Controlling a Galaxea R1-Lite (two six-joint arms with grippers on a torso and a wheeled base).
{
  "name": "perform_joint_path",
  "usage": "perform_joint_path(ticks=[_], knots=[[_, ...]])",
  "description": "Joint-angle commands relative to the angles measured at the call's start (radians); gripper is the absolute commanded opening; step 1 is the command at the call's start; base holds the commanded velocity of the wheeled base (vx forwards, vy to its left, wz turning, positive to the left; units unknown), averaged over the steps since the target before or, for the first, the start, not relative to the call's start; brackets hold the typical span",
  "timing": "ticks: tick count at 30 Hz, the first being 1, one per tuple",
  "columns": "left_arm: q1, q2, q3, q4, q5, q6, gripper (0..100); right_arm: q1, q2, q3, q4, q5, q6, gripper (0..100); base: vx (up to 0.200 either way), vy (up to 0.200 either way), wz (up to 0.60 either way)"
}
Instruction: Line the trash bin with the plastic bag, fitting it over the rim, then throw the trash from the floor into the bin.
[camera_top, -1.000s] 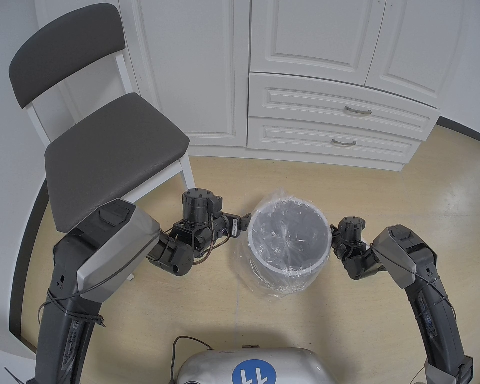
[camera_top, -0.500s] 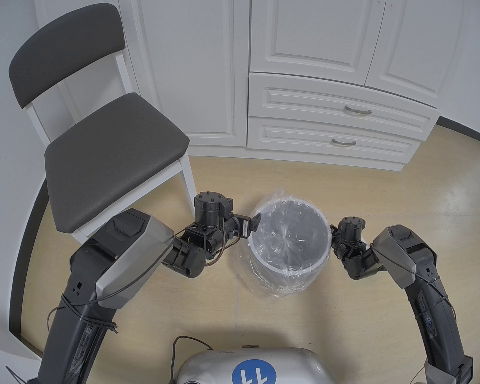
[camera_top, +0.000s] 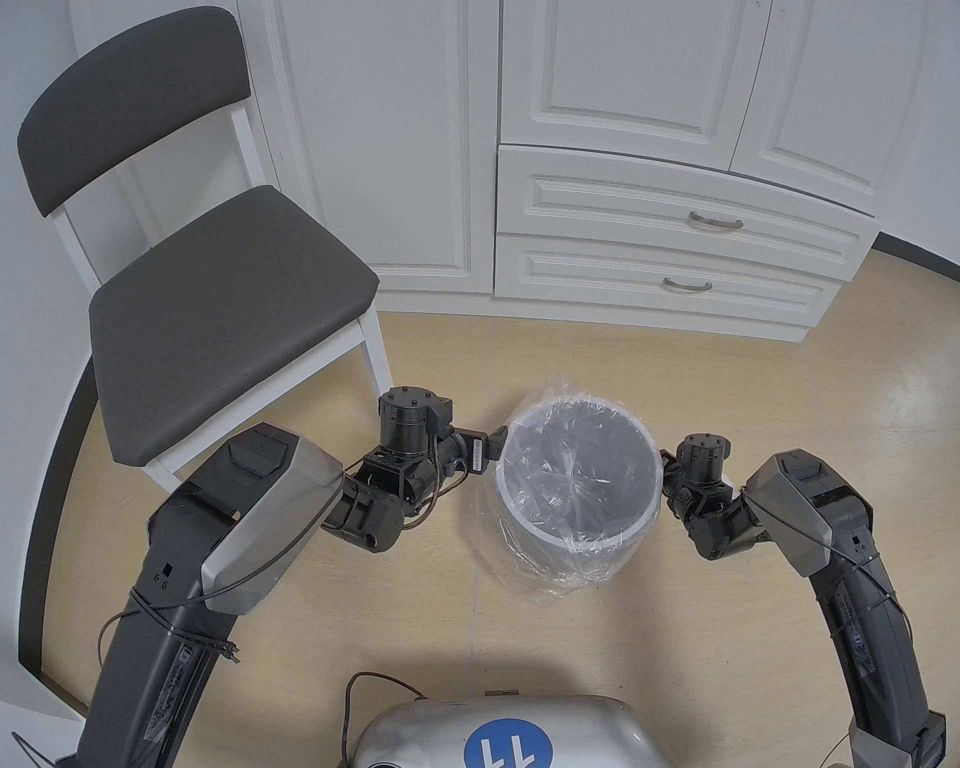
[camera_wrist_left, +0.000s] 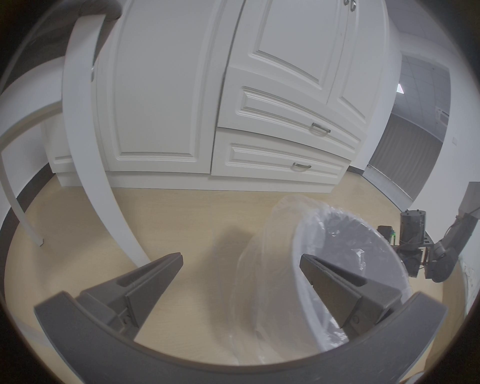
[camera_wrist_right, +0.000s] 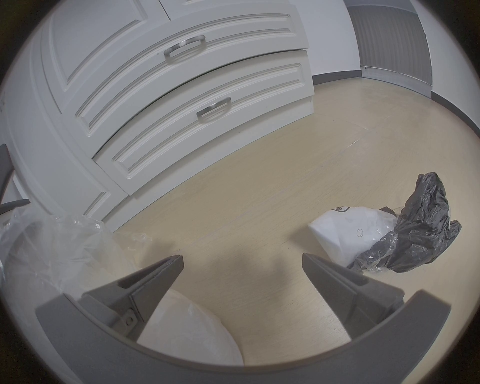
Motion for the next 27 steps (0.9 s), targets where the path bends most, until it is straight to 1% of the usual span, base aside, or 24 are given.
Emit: perform_joint_path(ticks=[1, 20, 24, 27], knots=[[0.008, 0.027, -0.026, -0.001, 0.001, -0.001, 100, 0.000, -0.001, 0.000, 0.000, -0.001, -0.002, 100, 0.000, 0.000, 0.00], [0.020, 0.020, -0.032, -0.014, -0.001, -0.031, 100, 0.000, -0.001, 0.000, 0.000, 0.001, -0.002, 100, 0.000, 0.000, 0.00], [0.009, 0.001, -0.020, -0.043, 0.001, -0.070, 100, 0.000, -0.001, 0.000, 0.000, 0.001, -0.003, 100, 0.000, 0.000, 0.00], [-0.007, -0.003, -0.014, -0.053, 0.001, -0.074, 100, 0.000, -0.001, 0.000, 0.000, 0.001, -0.003, 100, 0.000, 0.000, 0.00]])
